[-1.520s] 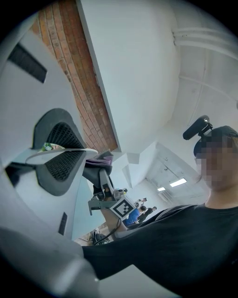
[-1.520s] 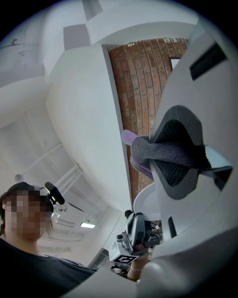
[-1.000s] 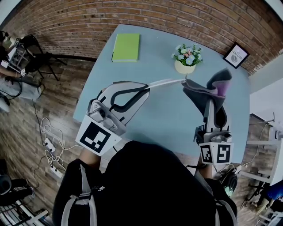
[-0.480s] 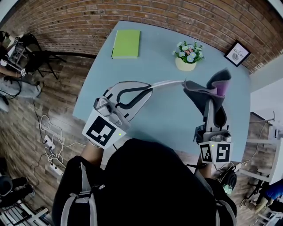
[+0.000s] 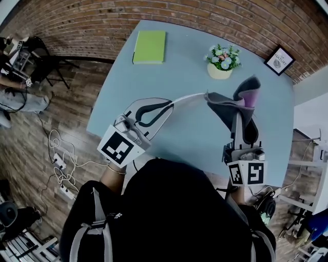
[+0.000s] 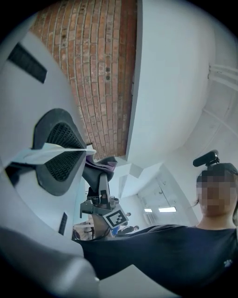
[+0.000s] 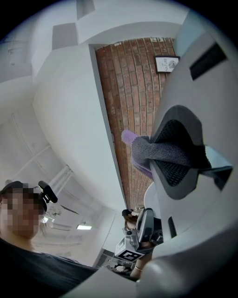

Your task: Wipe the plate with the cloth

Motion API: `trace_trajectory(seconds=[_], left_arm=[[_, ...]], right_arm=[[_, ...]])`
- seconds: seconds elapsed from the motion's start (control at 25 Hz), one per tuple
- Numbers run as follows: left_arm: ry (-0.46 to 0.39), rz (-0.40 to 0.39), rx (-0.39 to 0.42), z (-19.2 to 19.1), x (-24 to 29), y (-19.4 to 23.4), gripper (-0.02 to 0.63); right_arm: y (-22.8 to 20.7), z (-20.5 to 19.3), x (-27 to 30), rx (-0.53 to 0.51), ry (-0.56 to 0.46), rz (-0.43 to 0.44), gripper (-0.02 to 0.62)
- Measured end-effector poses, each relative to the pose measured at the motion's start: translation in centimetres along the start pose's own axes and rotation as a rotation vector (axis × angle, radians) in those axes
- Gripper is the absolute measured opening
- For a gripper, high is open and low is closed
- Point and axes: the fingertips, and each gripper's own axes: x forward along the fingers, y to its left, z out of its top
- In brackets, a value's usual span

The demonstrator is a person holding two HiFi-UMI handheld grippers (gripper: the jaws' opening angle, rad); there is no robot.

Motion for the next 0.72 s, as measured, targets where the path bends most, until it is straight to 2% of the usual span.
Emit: trace_trajectory(seconds=[0.72], left_arm=[[0.065,-0.001,-0.103,-4.9,0.7,0.8,0.02]], right_arm=[[0.5,-3.7,0.9,0.018,0.087,0.02,0.061]])
